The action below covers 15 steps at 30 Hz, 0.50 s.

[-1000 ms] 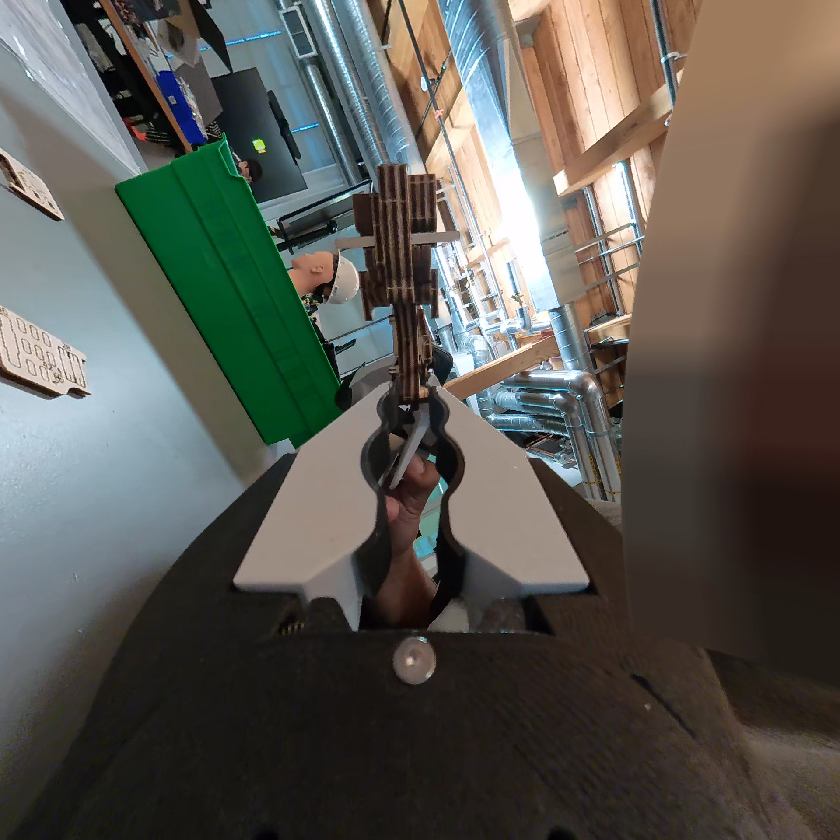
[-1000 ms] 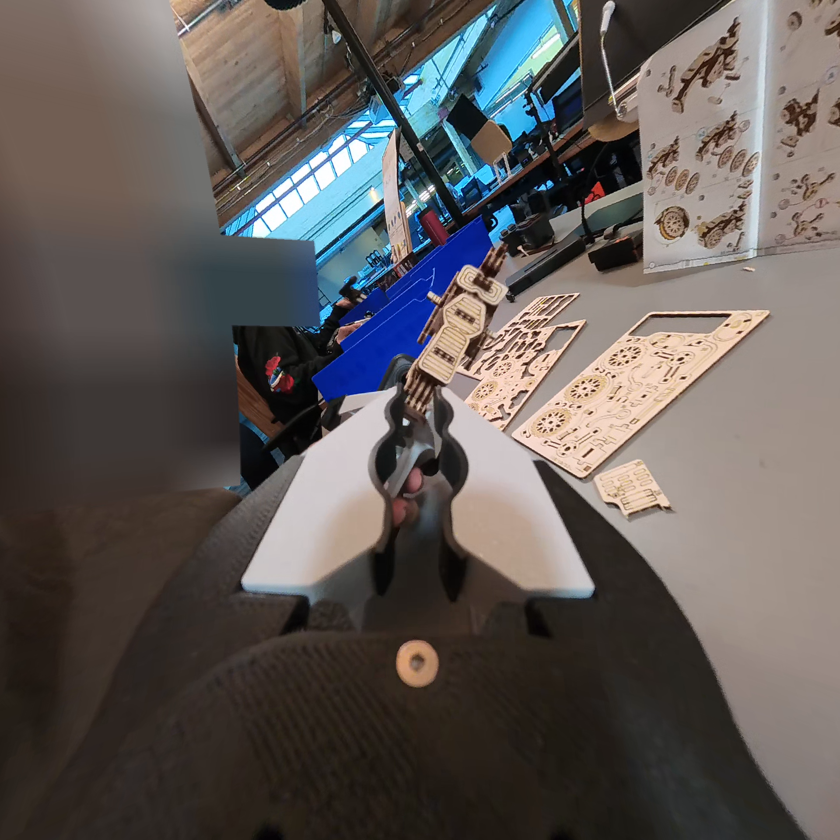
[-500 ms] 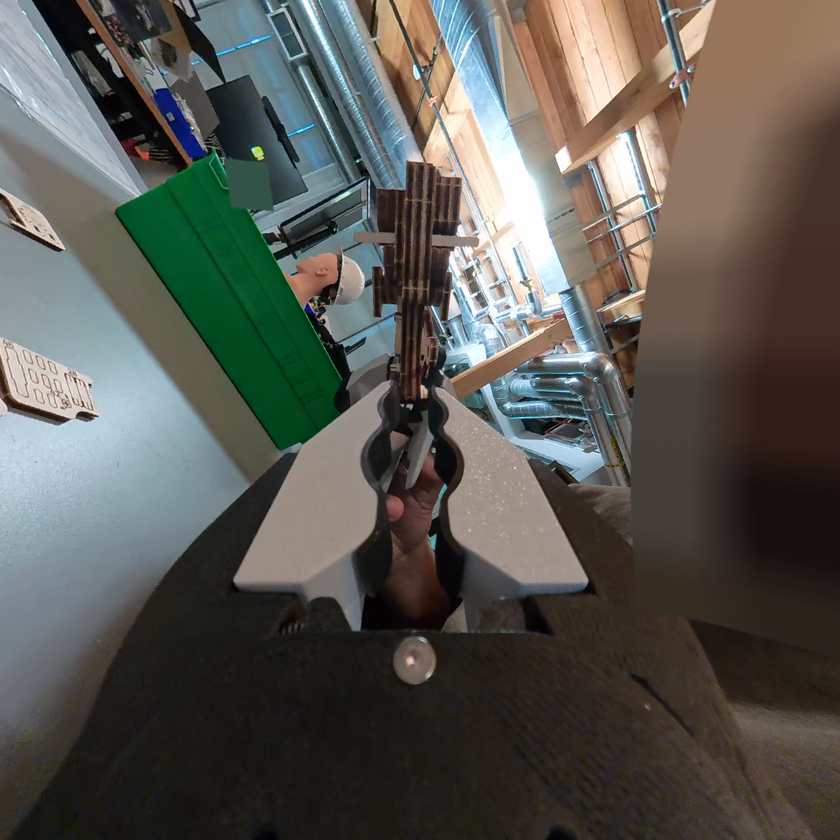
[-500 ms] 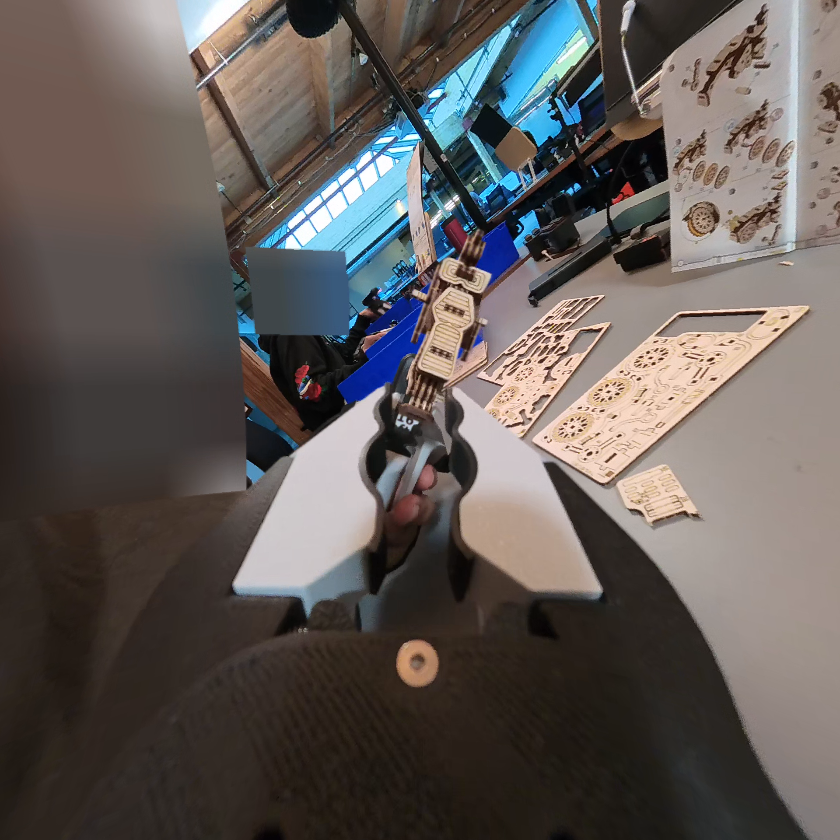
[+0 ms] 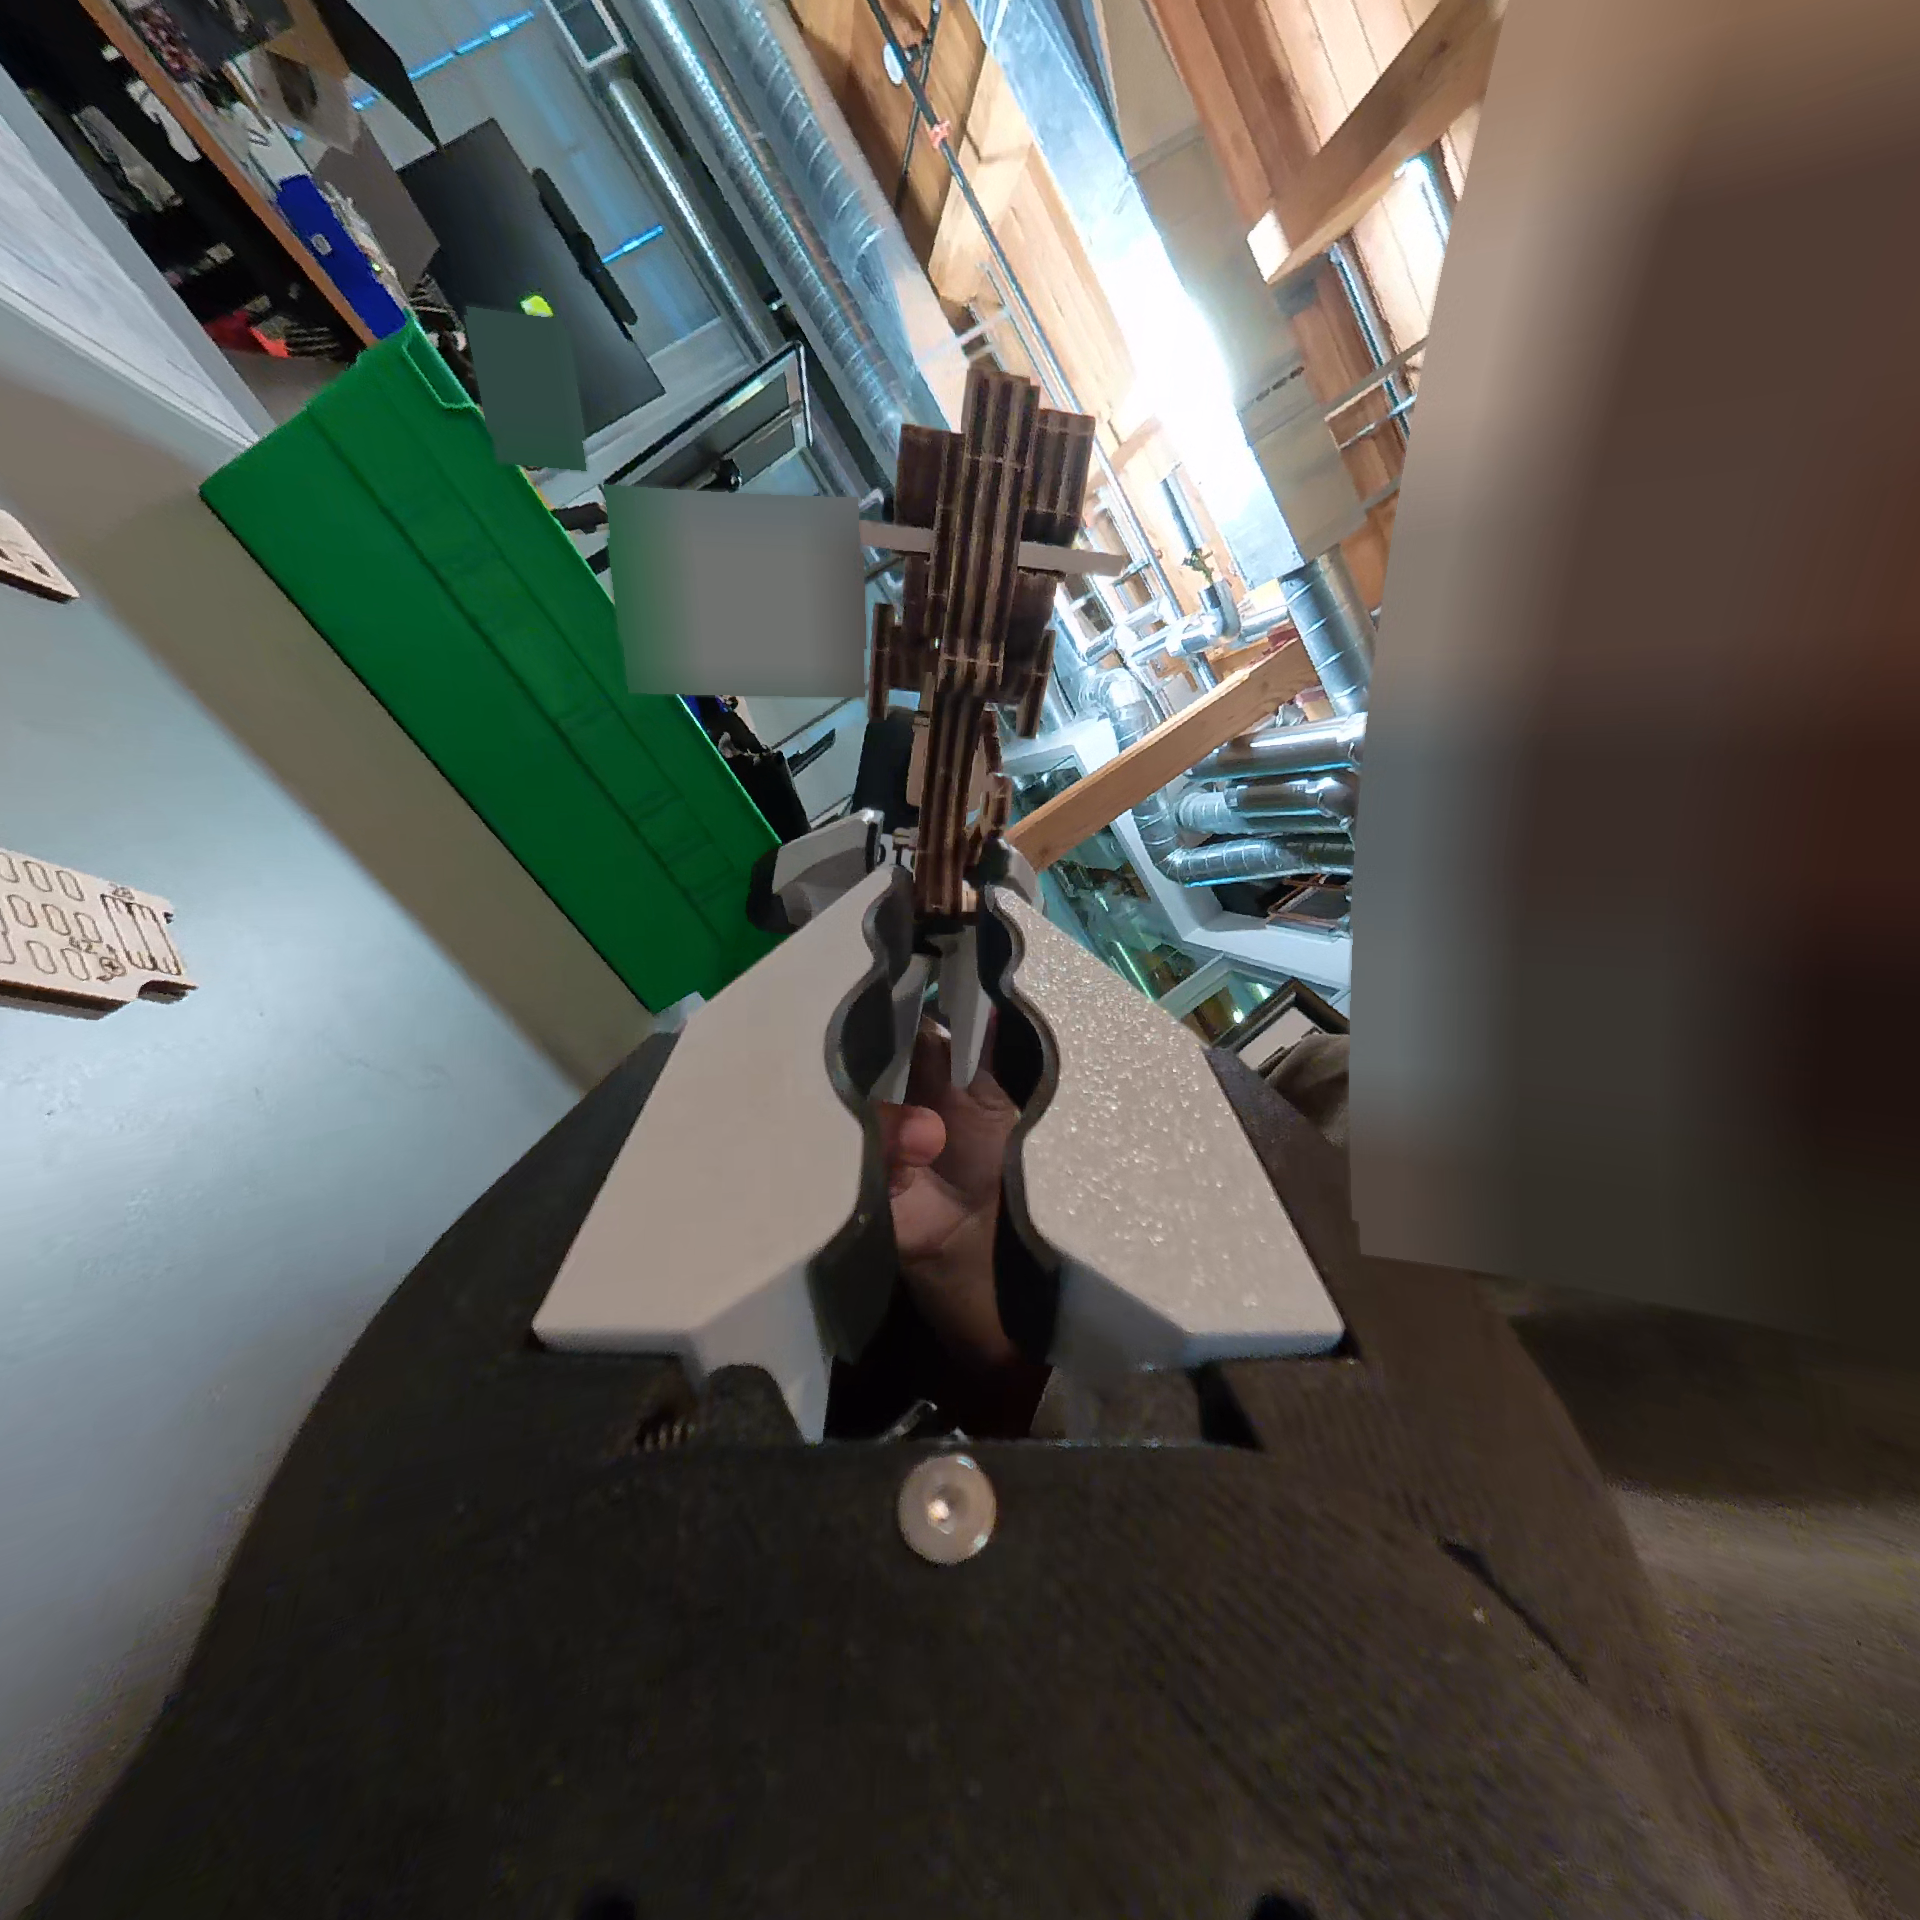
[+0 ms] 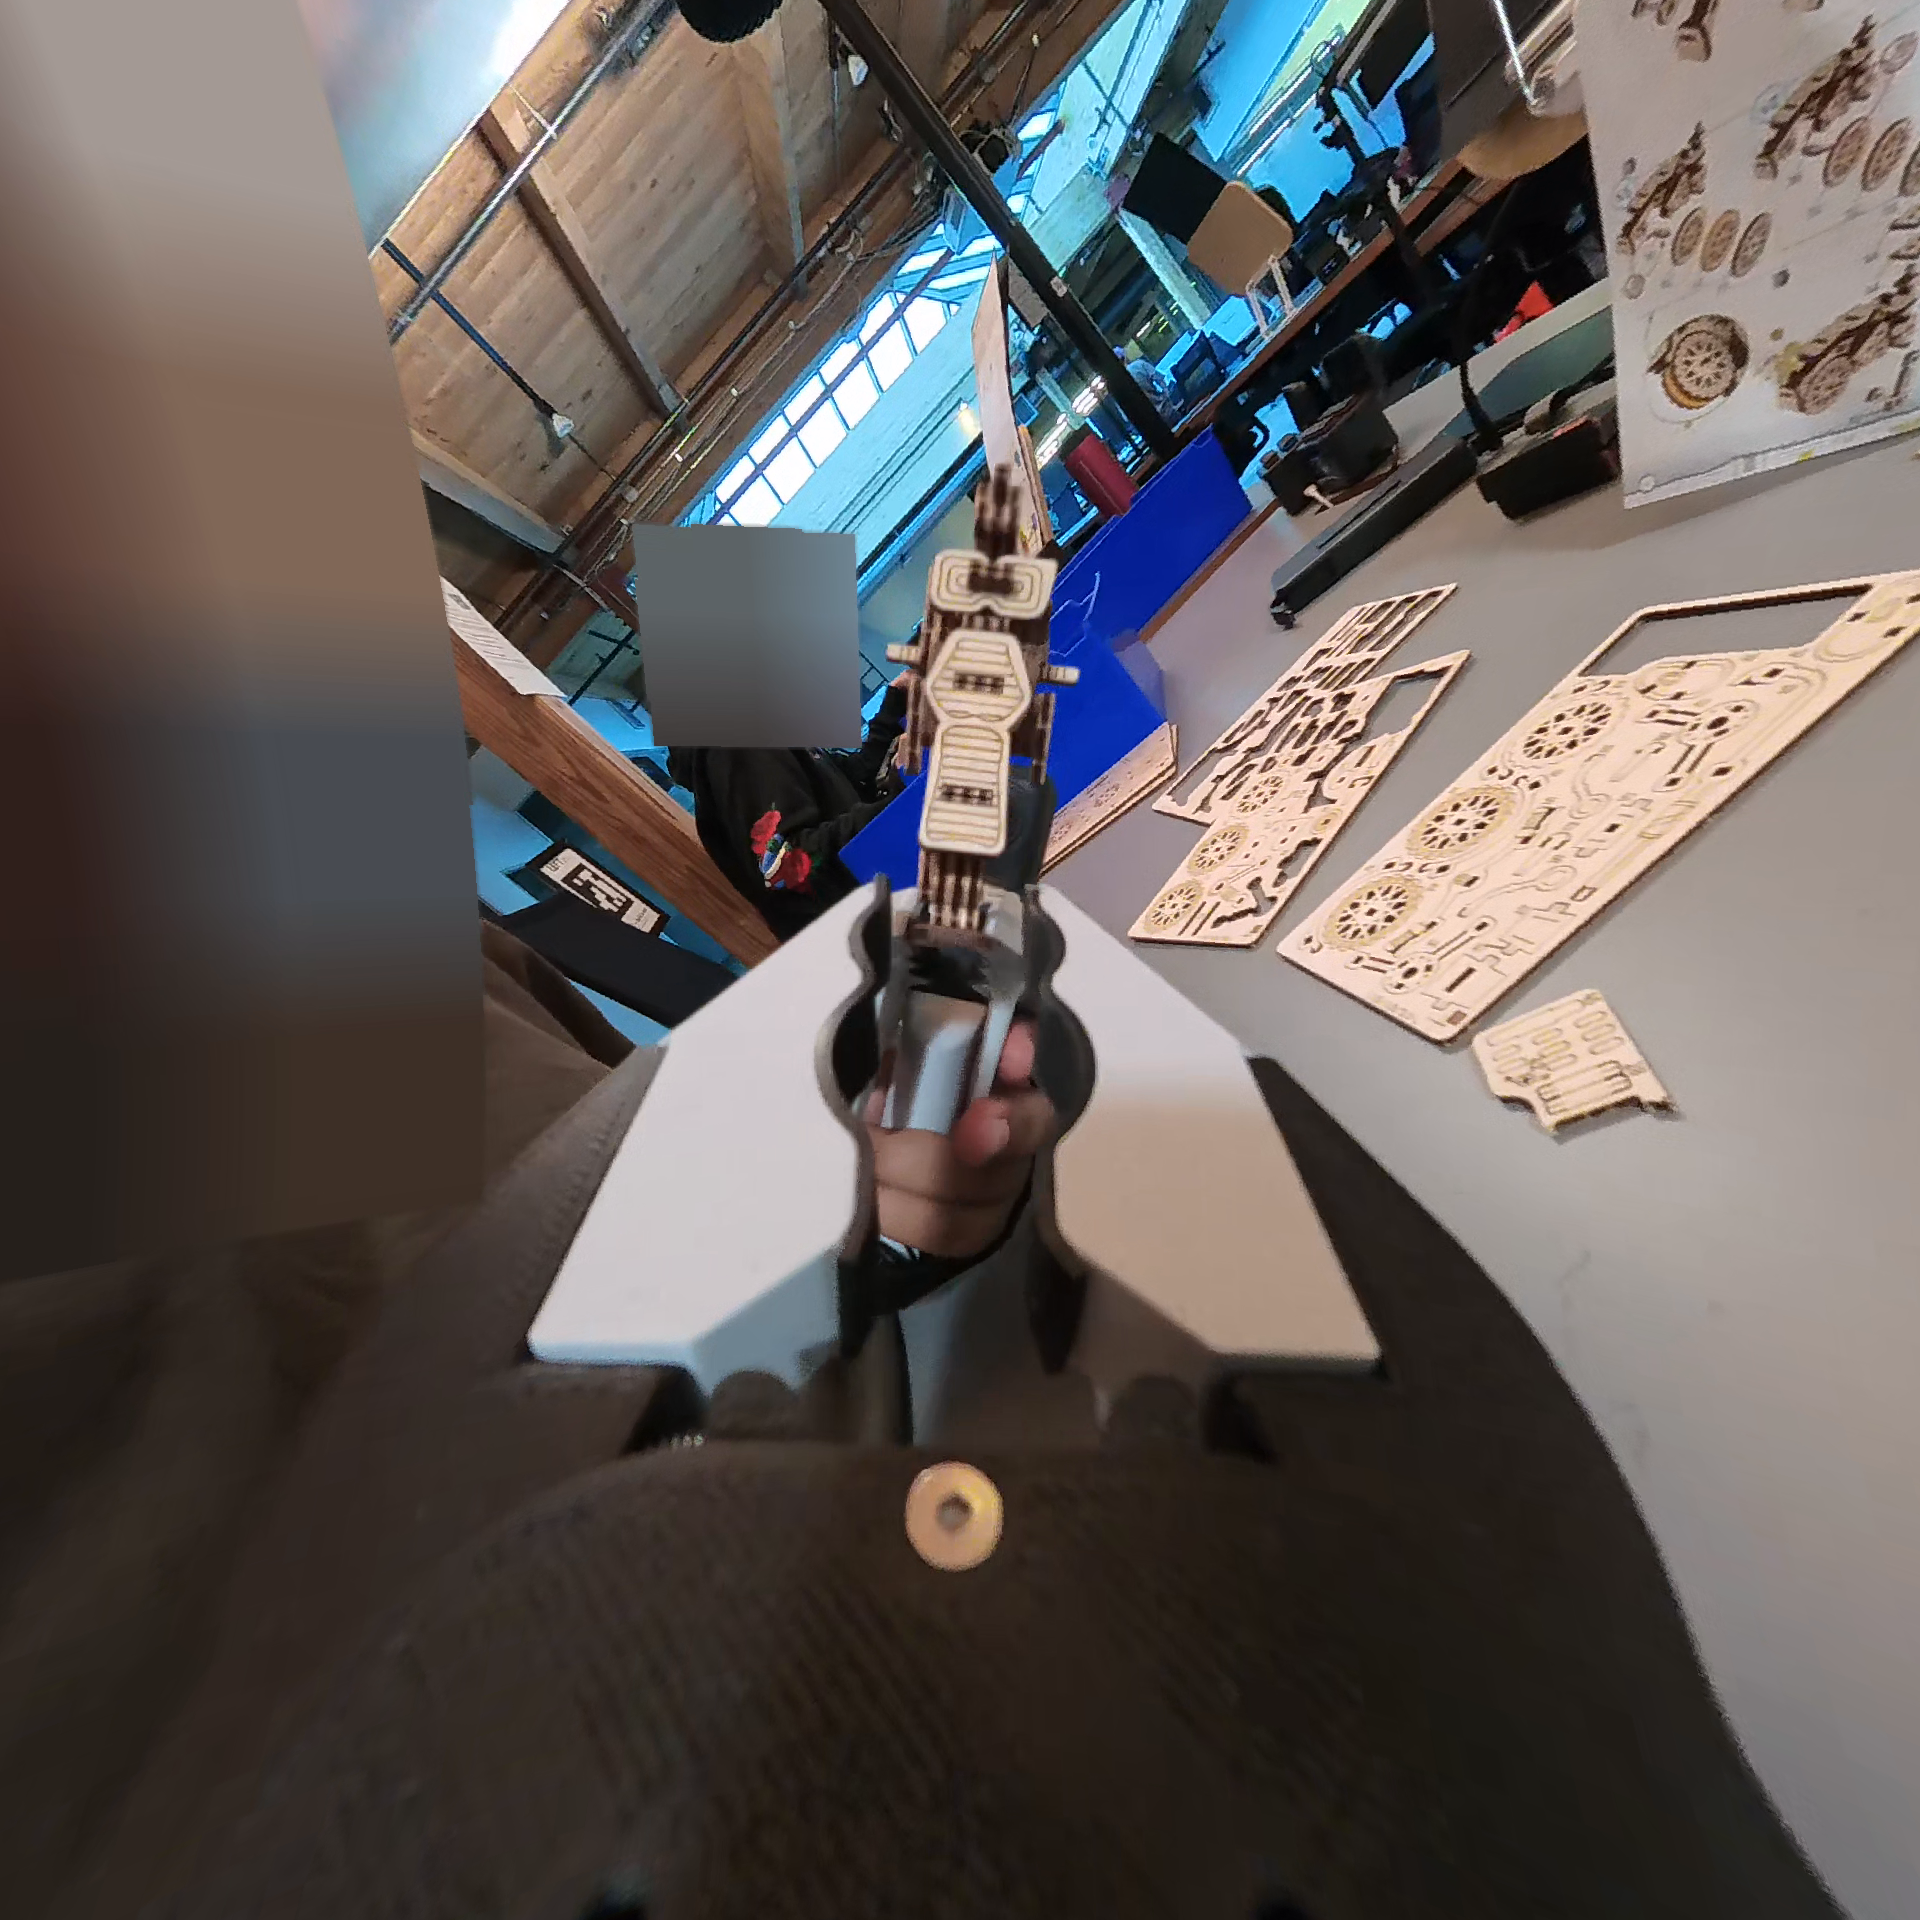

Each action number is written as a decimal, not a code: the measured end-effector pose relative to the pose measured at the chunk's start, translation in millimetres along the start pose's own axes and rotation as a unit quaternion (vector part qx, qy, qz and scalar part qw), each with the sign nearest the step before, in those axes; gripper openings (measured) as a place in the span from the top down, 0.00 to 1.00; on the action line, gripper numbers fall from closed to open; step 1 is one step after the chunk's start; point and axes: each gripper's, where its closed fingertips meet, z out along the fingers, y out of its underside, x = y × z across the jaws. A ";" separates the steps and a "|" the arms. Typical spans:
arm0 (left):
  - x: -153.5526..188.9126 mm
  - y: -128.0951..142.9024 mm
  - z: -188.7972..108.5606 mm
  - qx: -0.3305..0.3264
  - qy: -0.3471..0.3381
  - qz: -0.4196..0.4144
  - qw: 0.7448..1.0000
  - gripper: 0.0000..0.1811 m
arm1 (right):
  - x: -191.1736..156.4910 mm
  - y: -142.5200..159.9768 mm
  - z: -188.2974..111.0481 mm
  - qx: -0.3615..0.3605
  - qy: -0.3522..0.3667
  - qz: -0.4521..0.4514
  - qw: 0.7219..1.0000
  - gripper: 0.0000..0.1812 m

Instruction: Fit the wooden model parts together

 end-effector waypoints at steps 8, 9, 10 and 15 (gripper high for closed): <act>-0.2 7.7 3.5 -0.024 0.002 0.014 1.000 0.95 | -1.1 1.6 -5.0 -0.015 -0.008 -0.003 1.000 0.92; 0.0 8.2 3.7 -0.027 0.003 0.013 1.000 0.95 | -1.6 1.7 -5.4 -0.016 -0.009 -0.006 1.000 0.92; 0.4 8.6 4.0 -0.029 0.004 0.014 0.999 0.95 | -2.0 1.6 -5.5 -0.017 -0.010 -0.008 1.000 0.92; -0.1 7.8 4.2 -0.036 -0.003 0.020 0.999 0.92 | -4.9 1.8 -5.3 -0.024 -0.006 -0.040 0.999 0.93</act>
